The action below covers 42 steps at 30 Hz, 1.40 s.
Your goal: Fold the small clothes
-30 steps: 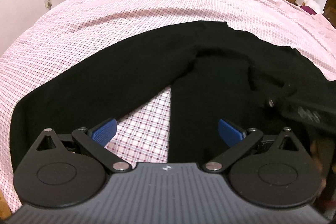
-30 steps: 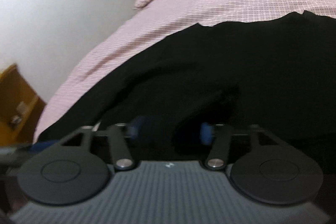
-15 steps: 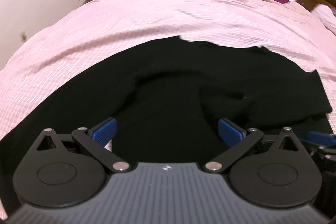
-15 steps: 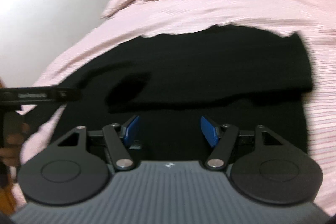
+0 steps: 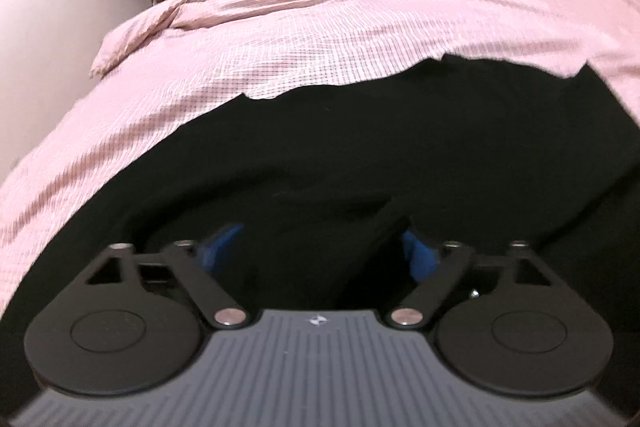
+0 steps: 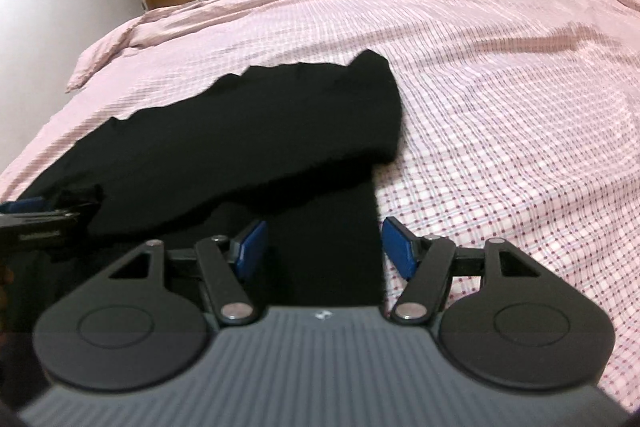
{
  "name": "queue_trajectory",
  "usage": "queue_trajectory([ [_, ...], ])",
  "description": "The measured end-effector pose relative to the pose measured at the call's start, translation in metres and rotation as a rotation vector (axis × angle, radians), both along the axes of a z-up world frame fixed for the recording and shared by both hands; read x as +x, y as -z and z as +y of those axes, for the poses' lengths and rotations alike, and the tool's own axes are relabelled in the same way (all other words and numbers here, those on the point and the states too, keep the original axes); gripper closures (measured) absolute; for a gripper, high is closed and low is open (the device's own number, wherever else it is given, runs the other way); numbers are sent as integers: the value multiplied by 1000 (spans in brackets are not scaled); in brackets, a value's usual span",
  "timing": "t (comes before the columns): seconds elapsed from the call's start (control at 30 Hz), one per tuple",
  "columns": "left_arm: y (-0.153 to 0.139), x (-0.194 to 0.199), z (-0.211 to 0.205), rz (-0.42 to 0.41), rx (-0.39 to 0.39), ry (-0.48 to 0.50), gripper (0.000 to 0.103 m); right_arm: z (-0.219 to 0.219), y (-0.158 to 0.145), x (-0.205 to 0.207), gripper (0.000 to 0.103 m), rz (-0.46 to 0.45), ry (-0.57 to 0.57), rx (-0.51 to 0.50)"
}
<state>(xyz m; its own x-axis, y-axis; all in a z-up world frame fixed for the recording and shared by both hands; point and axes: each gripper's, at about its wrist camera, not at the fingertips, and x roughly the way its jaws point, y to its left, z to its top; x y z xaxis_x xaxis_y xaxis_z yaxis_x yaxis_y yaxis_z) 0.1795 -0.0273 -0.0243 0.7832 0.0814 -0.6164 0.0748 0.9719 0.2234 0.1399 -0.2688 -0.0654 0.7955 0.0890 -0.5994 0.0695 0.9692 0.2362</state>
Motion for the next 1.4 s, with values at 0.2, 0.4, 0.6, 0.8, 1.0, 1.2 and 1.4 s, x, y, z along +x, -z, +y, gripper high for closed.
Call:
queue_trajectory([
  [0.2, -12, 12, 13, -34, -53, -38, 85, 0, 5, 1, 37, -14, -6, -9],
  [0.4, -50, -10, 63, -186, -114, -181, 86, -1, 8, -1, 37, -23, -11, -5],
  [0.6, -41, -16, 112, -137, -169, -292, 86, 3, 9, -1, 37, -28, -16, -29],
  [0.8, -8, -13, 122, -58, -199, -312, 85, 3, 8, 1, 36, -20, -20, -41],
  [1.0, 2, -22, 131, -52, -180, -300, 84, 3, 9, 1, 37, -22, -20, -37],
  [1.2, -16, -42, 139, -70, -191, -318, 65, 2, 9, 0, 37, -25, -20, -32],
  [1.4, -35, -67, 158, -112, -149, -360, 45, 1, 4, -1, 37, -16, -13, -22],
])
